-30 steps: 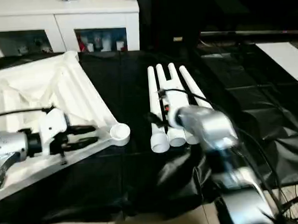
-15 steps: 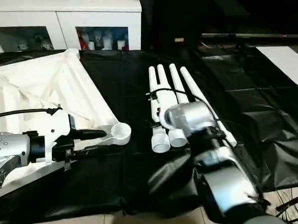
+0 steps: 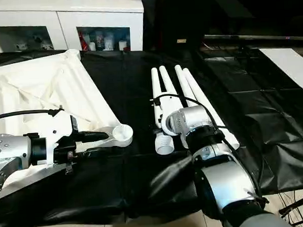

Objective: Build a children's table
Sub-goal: Rotate table base

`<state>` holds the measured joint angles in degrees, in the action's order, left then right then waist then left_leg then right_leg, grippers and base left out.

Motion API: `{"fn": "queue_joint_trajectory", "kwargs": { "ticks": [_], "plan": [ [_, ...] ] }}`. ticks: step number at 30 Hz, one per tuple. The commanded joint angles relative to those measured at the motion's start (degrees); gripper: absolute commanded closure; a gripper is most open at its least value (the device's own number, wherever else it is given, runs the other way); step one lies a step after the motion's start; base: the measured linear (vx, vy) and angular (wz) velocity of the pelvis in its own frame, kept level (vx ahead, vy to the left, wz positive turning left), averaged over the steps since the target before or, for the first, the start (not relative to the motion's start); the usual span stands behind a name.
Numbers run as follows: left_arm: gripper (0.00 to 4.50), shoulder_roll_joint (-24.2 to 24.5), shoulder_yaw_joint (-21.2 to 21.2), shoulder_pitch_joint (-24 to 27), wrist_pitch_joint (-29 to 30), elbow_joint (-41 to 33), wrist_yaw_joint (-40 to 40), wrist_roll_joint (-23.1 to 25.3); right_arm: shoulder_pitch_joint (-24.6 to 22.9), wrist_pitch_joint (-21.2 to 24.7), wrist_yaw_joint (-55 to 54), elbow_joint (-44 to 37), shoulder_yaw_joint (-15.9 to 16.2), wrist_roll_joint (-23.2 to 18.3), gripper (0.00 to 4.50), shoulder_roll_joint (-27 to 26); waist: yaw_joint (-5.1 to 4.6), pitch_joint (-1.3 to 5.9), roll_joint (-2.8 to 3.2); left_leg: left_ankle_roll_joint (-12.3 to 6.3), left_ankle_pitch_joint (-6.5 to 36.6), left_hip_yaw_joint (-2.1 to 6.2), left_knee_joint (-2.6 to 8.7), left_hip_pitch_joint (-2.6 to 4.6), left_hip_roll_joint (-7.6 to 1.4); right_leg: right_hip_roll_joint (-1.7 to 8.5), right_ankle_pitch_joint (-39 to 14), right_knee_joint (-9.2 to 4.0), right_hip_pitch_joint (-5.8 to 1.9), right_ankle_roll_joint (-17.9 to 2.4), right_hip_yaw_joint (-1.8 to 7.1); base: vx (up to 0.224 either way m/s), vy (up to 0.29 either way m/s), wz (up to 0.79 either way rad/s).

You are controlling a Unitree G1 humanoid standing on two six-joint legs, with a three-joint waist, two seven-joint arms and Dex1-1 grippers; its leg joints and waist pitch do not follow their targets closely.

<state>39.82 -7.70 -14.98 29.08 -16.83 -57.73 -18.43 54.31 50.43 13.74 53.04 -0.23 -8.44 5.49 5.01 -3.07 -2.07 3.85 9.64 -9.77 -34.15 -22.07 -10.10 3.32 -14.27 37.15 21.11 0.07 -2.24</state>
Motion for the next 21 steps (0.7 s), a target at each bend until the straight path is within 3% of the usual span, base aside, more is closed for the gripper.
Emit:
{"fn": "queue_joint_trajectory", "kwargs": {
  "ticks": [1, 7, 16, 17, 18, 20, 21],
  "plan": [
    [2.56, 0.5, 0.4, -0.4, 0.7, -1.3, 0.3, -0.6, 0.9, -0.5, 0.1, 1.7, -1.0, -0.1, 1.08, 0.0, -0.16, 3.69, 0.97, 4.95, 7.6, 0.47, 4.13, 1.53, -2.70, 4.18, 3.4, -3.36, -1.62, -10.8, 2.48, 0.000, 0.000, 0.00],
    [2.56, 0.5, 0.6, -0.7, 1.1, -1.3, 0.3, -0.9, 1.7, -1.4, 0.2, 3.3, -1.4, -0.1, 1.57, 0.0, -0.16, 3.73, 0.97, 4.84, 7.5, 0.46, 4.12, 1.52, -2.72, 4.19, 3.2, -3.33, -1.58, -11.0, 2.44, 0.000, 0.000, 0.00],
    [2.56, 0.1, 0.1, -1.0, 0.6, -0.4, 0.5, -0.3, 3.0, -2.5, 0.1, 5.3, -4.8, -1.9, 2.28, 0.6, -0.16, 3.87, 1.31, 4.84, 7.4, 0.48, 3.98, 1.56, -2.68, 4.06, 5.2, -3.19, -1.63, -11.4, 2.40, 0.000, 0.000, 0.00],
    [2.56, -0.3, -0.3, -1.5, 0.5, 0.2, 0.6, 0.0, 2.9, -2.5, -0.2, 5.2, -6.0, -2.8, 2.38, 0.8, -0.08, 3.90, 1.71, 4.98, 7.4, 0.56, 3.97, 1.57, -2.66, 4.08, 5.3, -3.12, -1.62, -11.4, 2.35, 0.000, 0.000, 0.00],
    [2.56, -0.5, -0.4, -1.7, 0.5, 0.6, 1.0, 0.2, 3.0, -2.5, -0.3, 5.2, -6.4, -3.0, 2.38, 0.9, -0.09, 3.89, 1.50, 5.00, 7.8, 0.50, 3.96, 1.64, -2.67, 4.07, 5.2, -3.21, -1.62, -11.5, 2.38, 0.000, 0.000, 0.00],
    [2.56, -0.8, -0.6, -2.0, 0.2, 1.3, 1.5, 0.8, 2.9, -2.7, -0.3, 4.7, -7.0, -3.4, 2.52, 1.0, -0.05, 3.87, 1.89, 5.26, 8.2, 0.57, 4.01, 1.61, -2.66, 4.06, 5.0, -3.20, -1.61, -11.5, 2.34, 0.000, 0.000, 0.00],
    [2.56, -1.0, -0.8, -2.3, 0.0, 1.8, 1.9, 1.2, 3.0, -3.0, -0.2, 4.5, -7.3, -3.6, 2.62, 1.1, -0.09, 3.93, 1.75, 5.41, 8.2, 0.61, 4.01, 1.59, -2.66, 4.05, 5.2, -3.15, -1.72, -11.6, 2.30, 0.000, 0.000, 0.00]
  ]
}}
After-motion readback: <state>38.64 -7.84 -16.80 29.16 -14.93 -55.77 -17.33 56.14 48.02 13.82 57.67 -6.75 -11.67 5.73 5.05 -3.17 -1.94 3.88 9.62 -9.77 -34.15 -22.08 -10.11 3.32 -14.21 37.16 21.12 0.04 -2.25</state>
